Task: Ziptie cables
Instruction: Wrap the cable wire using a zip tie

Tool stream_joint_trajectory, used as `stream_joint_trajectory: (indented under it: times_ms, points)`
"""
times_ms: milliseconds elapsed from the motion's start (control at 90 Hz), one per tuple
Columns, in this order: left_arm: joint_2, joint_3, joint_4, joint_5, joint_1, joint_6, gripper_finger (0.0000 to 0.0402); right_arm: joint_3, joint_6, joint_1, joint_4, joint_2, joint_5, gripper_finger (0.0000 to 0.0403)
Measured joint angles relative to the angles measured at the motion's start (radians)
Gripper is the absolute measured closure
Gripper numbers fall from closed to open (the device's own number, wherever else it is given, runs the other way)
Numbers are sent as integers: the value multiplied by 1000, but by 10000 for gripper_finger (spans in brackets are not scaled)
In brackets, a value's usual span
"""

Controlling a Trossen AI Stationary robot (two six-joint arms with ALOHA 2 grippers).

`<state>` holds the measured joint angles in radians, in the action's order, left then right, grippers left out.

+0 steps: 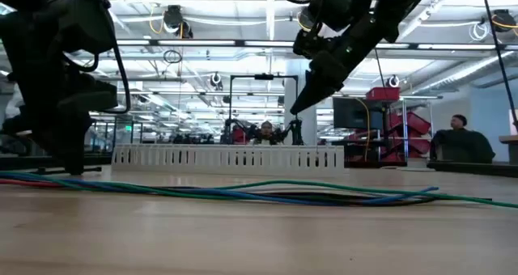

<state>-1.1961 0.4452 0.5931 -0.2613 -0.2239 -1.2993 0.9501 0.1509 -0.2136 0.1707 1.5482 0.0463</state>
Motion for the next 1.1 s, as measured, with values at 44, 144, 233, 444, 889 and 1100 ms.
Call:
stream_joint_trajectory:
  times_ms: [44,144,233,444,889,1100]
  points:
    - [6,20,-7,-32,-2,8,401,0,6,8,0,0,10,403]
    - [40,82,-15,-121,-9,68,401,0,14,24,-3,0,53,403]
    - [80,141,-15,-219,-17,176,401,-3,12,41,-31,-17,66,403]
    - [174,194,-168,-468,-23,427,401,1,-7,92,-212,-137,-79,403]
    - [216,81,-351,-780,-119,525,401,0,-59,287,-206,-56,167,403]
    - [165,-40,-453,-815,-221,278,402,-1,-111,326,-204,7,237,403]
